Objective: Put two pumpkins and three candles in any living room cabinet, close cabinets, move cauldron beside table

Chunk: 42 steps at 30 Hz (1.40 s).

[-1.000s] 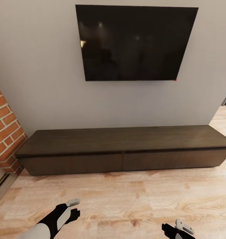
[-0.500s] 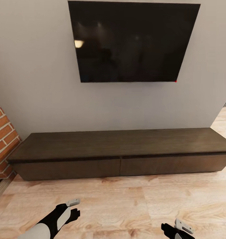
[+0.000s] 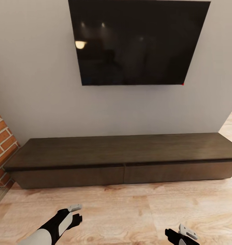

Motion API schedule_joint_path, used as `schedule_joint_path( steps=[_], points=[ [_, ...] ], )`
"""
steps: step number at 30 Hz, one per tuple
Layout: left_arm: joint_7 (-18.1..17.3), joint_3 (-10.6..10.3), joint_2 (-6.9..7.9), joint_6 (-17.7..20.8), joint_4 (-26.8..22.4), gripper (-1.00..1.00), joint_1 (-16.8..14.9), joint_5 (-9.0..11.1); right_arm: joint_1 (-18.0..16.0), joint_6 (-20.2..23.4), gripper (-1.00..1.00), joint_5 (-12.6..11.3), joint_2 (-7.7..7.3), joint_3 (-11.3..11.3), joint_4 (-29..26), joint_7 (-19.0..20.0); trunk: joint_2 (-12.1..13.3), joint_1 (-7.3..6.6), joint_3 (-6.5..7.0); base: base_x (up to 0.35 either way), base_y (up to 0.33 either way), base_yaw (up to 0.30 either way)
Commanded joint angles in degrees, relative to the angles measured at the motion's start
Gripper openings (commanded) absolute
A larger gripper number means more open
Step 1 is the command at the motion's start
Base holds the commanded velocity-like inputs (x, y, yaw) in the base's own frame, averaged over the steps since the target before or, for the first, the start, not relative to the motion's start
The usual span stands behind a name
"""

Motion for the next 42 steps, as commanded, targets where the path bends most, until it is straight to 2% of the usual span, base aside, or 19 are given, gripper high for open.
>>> schedule_joint_path(
  steps=[1, 13, 19, 27, 32, 36, 39, 42],
  points=[
    [0.0, 0.0, 0.01, 0.0, 0.0, 1.00, 0.0, 0.0, 0.0, 0.0, 1.00, 0.0, 0.02, 0.0, 0.0, 0.0, 0.0, 0.00, 0.00, 0.177, -0.028, 0.000],
    [0.0, 0.0, 0.01, 0.0, 0.0, 1.00, 0.0, 0.0, 0.0, 0.1, 1.00, 0.1, 0.09, 0.1, -0.1, 0.0, 0.0, 0.00, 0.00, 0.075, -0.009, 0.002],
    [0.0, 0.0, -0.01, 0.0, 0.0, 1.00, 0.0, 0.0, 0.0, 0.2, 1.00, 0.0, 0.09, 0.1, 0.2, 0.0, 0.0, 0.00, -0.04, 0.104, 0.000, 0.141],
    [-0.3, 0.1, 0.00, 0.4, -0.1, 1.00, 0.0, 0.0, 0.0, -0.1, 1.00, -0.8, -0.04, -0.6, 0.0, 0.9, 0.0, 0.00, -0.05, 0.027, -0.003, 0.008],
    [-0.4, 0.1, 0.07, 0.6, -0.2, 1.00, 0.0, 0.1, 0.0, -1.4, 1.00, -1.0, -0.27, -0.9, 0.2, 4.9, 0.0, 0.00, -0.05, 0.167, -0.103, 0.000],
    [-0.5, 0.2, 0.15, 0.8, -0.2, 1.00, -0.1, 0.1, 0.0, -1.7, 1.00, -0.9, 0.19, -1.0, 0.0, 7.4, 0.0, 0.00, -0.05, 0.216, -0.037, 0.000],
    [-0.5, 0.2, 0.61, 1.8, -0.2, 1.00, -0.1, 0.2, -0.1, -2.0, 1.00, -0.8, 0.70, -1.0, -0.3, 7.7, 0.0, 0.00, -0.05, 0.122, -0.008, 0.000],
    [-0.7, 0.7, 1.73, 6.1, -0.5, 1.00, -0.1, 0.8, -0.1, -2.9, 1.00, -1.2, 1.44, -1.0, -0.8, 8.3, 0.0, 0.00, -0.05, 0.039, -0.002, 0.000]
  ],
)
